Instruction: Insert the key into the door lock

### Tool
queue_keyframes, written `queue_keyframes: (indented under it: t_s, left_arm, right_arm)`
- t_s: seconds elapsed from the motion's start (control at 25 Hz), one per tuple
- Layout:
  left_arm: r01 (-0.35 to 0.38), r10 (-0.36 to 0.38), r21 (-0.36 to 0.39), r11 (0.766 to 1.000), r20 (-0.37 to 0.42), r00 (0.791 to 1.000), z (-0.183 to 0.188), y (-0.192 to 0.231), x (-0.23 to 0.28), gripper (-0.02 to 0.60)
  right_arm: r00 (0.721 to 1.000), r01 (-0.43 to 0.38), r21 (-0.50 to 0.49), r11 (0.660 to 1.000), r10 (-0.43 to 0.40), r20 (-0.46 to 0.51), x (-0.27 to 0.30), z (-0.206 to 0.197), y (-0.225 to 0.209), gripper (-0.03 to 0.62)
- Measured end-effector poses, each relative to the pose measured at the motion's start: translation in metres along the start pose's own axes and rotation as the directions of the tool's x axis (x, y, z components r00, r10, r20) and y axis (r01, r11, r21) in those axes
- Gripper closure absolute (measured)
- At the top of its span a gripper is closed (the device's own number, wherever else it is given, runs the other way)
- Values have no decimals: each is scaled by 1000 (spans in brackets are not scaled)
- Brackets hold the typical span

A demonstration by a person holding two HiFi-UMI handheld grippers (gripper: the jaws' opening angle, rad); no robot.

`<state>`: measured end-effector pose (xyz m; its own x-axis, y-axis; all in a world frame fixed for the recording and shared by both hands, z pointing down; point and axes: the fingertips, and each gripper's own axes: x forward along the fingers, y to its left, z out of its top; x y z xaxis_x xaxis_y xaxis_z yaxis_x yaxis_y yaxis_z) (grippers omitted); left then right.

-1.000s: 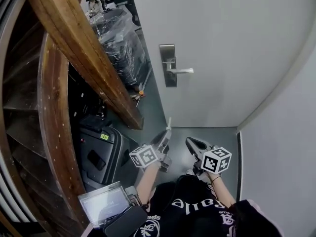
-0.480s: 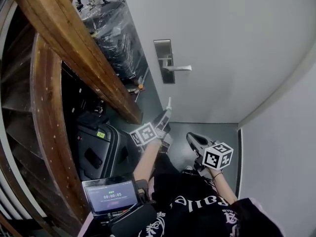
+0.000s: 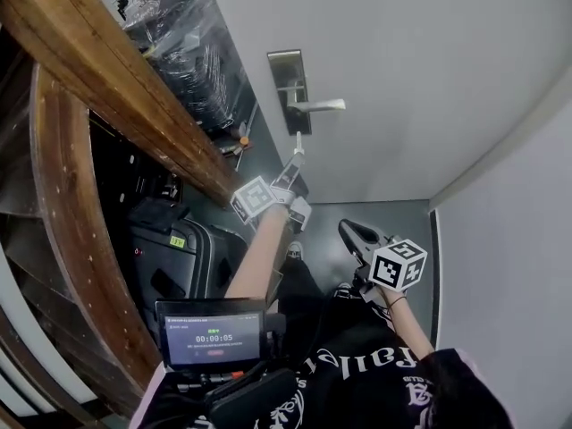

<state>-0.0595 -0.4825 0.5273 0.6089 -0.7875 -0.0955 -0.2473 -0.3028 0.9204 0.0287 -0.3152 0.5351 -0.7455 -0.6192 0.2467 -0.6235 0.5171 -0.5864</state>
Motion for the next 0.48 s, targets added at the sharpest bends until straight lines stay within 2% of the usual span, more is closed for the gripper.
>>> queue_keyframes:
  t_s: [0.32,0.48]
  left_arm:
    - [56,-52,-111,992,41,998,27,12,19,557]
    - [60,-56,-134,989,36,998,31,16,31,557]
  right_arm:
    - [1000,6,-20,1000,-6,-23,12,-4,4,577]
    - [999,3,-26,1000,-4,-40,16,-7,3,577]
